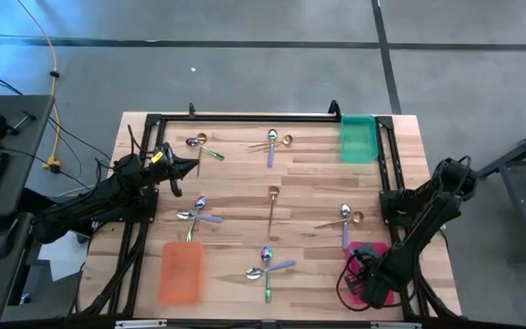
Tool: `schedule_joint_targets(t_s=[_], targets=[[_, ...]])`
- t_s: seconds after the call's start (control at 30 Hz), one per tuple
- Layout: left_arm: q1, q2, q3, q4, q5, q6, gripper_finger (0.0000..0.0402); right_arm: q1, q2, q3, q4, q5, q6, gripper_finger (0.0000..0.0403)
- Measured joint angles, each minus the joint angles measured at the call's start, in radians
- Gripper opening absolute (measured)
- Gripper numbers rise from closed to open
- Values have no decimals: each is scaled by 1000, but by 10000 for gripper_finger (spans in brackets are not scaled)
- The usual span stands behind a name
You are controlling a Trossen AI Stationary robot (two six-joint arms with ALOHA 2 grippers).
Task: Sort silverware by color (type)
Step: Put the blue spoon into the red bin, then put the purple spoon into the orange bin
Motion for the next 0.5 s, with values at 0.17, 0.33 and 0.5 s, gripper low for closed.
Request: schedule_joint_targets(t_s=[0.17, 0.33, 0.5], targets=[[0, 0, 0, 0, 0, 0, 0, 0, 0, -26, 6, -39, -48, 22], [0, 0, 0, 3, 0, -10, 0, 0, -1, -10, -38, -76, -118, 65], [0, 0, 0, 19, 0, -13, 0, -8, -2, 43, -115, -72, -218, 80]])
